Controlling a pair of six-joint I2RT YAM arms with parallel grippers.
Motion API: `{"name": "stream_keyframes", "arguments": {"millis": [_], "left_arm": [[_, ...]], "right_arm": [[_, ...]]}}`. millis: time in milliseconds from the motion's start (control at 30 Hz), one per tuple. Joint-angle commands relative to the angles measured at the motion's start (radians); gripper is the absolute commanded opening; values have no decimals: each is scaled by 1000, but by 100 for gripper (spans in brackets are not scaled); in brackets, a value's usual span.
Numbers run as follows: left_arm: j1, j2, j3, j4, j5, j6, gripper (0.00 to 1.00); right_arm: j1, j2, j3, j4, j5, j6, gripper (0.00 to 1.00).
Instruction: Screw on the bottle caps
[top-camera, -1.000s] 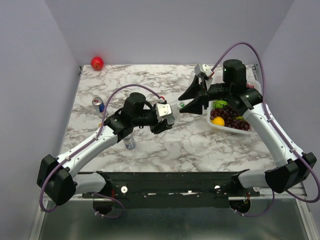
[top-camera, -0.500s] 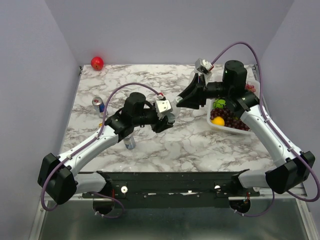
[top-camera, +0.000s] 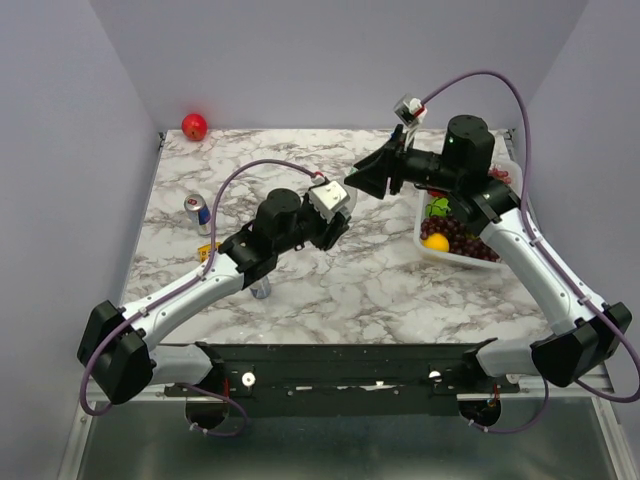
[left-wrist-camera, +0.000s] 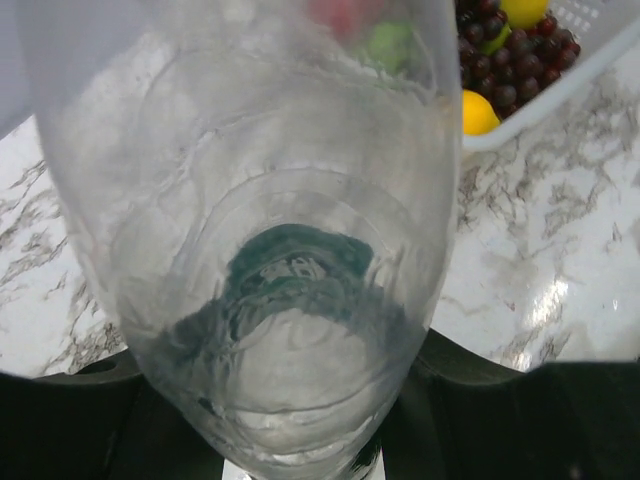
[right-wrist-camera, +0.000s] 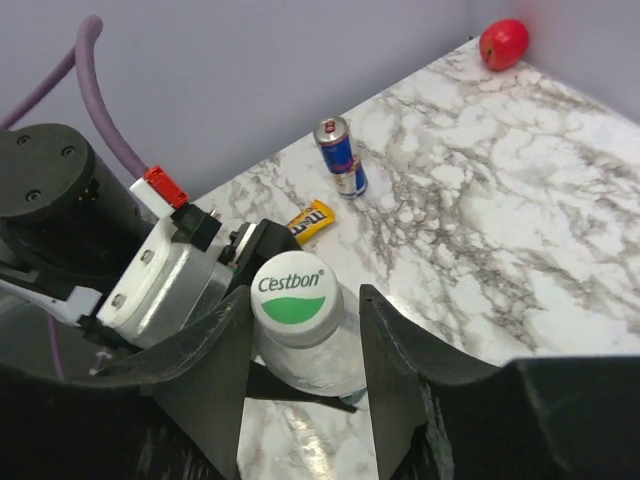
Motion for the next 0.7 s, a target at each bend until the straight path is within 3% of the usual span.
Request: {"name": "stream_keyframes", "arguments": {"millis": [0, 100, 267, 667], "left_arm": [[29, -49, -18, -82, 201, 68, 0], [103, -69, -21, -130, 374, 97, 0], [117, -80, -24, -161, 504, 142, 0], [117, -54, 9, -144, 537, 126, 0]], "right_arm": [[-62, -43, 18, 45, -140, -98, 63], [-89, -64, -5, 47, -264, -149, 69], [-91, -39, -11, 80, -437, -123, 71], [-74, 8, -16, 137, -526, -80, 73]]}}
